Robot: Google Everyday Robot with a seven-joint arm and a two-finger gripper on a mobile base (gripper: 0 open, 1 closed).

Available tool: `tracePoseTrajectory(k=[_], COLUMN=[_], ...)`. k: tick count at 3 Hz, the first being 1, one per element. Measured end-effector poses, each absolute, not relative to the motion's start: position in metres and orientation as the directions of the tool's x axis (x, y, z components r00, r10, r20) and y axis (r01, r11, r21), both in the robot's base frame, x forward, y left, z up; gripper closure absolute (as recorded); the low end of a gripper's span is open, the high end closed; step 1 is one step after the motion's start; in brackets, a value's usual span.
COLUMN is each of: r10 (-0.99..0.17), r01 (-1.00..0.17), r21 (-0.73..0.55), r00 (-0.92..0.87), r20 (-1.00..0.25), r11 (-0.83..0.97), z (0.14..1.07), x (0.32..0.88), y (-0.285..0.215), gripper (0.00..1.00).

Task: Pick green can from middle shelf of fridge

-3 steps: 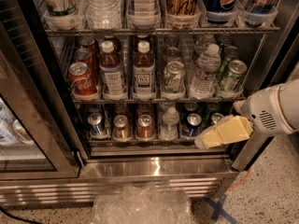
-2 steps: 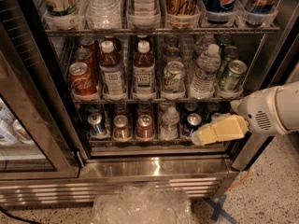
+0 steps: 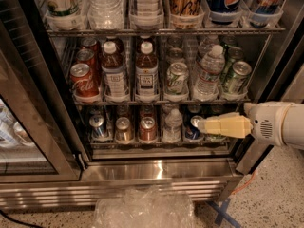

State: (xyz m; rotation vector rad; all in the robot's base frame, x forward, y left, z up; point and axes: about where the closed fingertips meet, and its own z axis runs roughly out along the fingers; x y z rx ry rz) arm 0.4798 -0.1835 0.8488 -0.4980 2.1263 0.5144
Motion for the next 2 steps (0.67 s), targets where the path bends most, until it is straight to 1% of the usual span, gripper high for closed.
tracePoseTrajectory(k=[1,2], r10=[-0.05,0.004], r01=[-0.427,-0.372], r21=[0.188,0.183], r00=[-0.488,-0.434], r20=[-0.871,-0.901], r11=[0.884,0.91], z=[0.848,0.853], x=[0.502,0.529], y=[-0.196,-0.21], gripper=[0.0,0.0])
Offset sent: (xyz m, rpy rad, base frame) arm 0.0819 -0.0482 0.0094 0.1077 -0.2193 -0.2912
